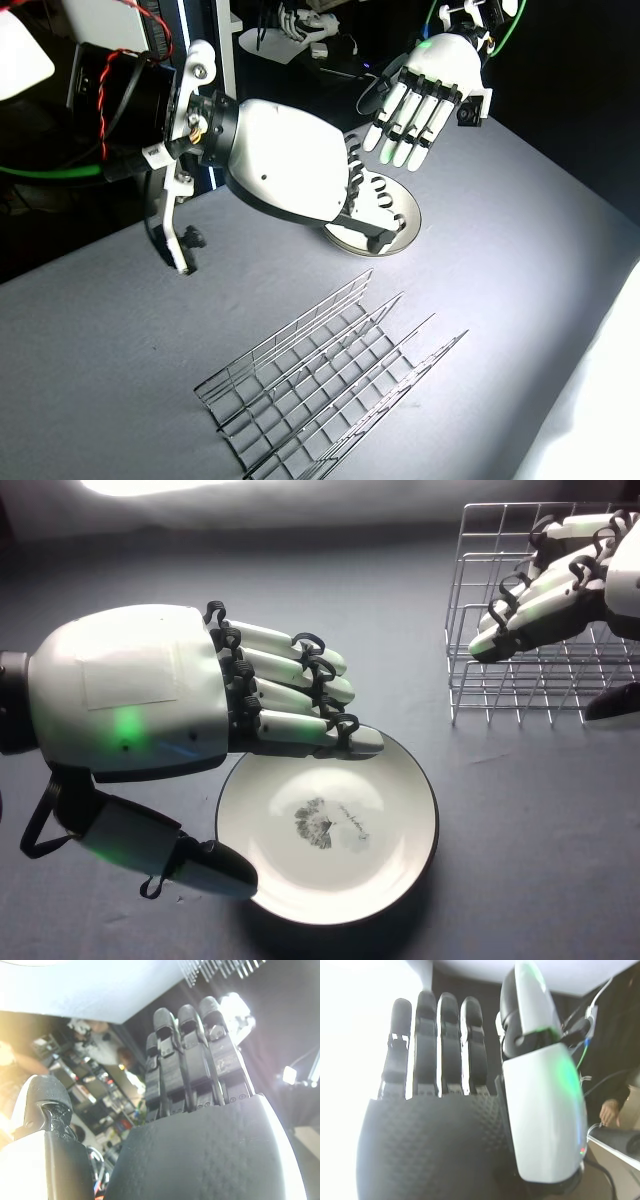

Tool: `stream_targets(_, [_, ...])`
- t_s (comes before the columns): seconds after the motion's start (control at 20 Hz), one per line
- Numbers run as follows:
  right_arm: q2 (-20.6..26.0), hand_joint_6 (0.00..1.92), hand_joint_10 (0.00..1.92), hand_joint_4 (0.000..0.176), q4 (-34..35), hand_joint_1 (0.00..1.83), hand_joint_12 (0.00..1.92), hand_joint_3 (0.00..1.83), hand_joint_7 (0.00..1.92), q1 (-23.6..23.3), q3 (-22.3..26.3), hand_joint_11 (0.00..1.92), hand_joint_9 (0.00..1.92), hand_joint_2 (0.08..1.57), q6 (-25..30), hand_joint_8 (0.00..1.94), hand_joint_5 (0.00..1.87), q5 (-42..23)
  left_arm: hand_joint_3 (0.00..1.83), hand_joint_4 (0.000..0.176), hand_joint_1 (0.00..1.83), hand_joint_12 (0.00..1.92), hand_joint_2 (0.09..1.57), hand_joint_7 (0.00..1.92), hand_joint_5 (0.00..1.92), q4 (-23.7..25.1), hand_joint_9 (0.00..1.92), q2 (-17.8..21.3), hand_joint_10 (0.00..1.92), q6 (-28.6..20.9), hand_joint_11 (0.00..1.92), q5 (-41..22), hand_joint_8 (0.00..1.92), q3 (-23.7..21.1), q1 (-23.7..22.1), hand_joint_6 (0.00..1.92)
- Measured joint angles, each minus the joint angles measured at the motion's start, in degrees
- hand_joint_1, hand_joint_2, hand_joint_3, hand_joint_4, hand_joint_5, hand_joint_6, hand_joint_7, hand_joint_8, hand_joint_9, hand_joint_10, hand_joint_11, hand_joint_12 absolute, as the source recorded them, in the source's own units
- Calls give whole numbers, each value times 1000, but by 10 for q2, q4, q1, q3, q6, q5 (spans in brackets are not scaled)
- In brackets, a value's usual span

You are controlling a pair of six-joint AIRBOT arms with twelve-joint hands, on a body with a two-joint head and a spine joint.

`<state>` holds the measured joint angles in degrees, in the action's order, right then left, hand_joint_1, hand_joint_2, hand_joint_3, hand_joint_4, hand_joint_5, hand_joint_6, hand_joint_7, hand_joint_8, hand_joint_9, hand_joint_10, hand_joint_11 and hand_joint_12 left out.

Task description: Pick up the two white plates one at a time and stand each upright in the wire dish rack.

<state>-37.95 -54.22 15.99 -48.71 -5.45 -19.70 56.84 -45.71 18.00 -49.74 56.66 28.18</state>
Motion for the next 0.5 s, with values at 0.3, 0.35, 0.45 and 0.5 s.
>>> stream_targets(0.3, [0,3,7,0,0,0,102,0,40,15,-3,0,27,1195,1,3,40,-13,29,0,0,0,1275,0,0,2,0,0,0,-3,0,-4,0,0,0,0])
stream_targets(0.35, [0,4,4,0,1,0,47,0,38,15,-3,0,19,1197,1,2,45,-18,31,0,0,0,1281,0,0,3,0,0,0,-3,0,-6,0,1,0,0])
stream_targets(0.45, [0,8,1,0,0,0,11,2,43,15,-3,0,2,1203,1,2,71,-21,27,0,0,0,1279,0,0,7,0,0,0,-5,0,-9,0,6,0,0])
stream_targets(0.5, [0,1,2,0,0,0,6,0,38,15,-3,0,3,1199,1,0,53,-21,25,0,0,0,1278,0,0,10,0,0,0,-12,0,-9,0,7,0,0])
